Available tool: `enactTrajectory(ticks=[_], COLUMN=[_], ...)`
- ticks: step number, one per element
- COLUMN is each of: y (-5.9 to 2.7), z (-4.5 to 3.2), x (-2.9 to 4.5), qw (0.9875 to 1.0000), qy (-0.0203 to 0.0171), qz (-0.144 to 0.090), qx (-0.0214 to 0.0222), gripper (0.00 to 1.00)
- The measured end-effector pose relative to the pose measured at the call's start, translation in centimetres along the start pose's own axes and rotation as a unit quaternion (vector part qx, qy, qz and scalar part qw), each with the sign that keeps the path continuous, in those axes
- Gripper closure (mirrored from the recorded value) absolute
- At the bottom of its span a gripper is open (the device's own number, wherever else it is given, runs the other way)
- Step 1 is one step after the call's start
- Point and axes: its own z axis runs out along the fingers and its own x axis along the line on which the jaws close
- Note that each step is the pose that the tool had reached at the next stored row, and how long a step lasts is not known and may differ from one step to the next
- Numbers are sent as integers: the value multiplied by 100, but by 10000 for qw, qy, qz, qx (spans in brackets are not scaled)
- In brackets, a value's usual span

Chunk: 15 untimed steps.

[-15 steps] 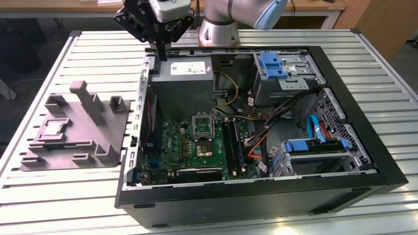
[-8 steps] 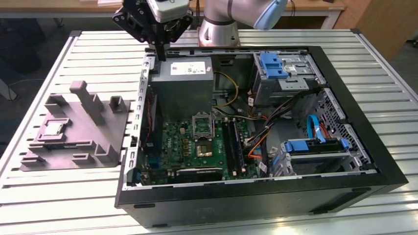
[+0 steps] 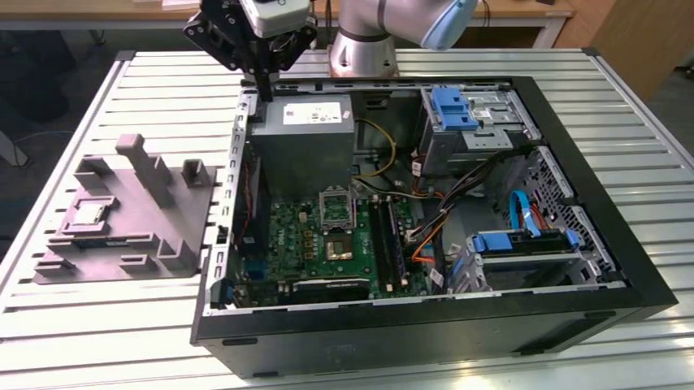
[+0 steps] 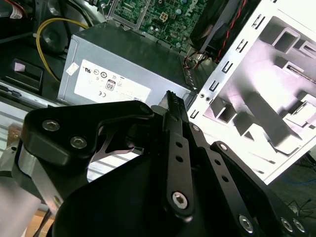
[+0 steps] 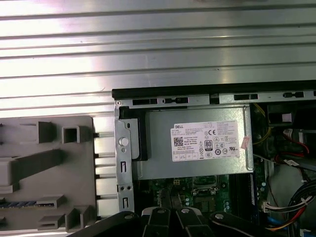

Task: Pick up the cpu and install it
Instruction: 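Reach for the cpu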

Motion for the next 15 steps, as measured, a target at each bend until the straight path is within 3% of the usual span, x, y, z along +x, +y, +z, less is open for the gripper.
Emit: enactTrajectory(ticks=[15], y=[-4], z=[1], x=[56], qw=[10000], qy=[0], qz=[0], qx=[0], gripper=[89])
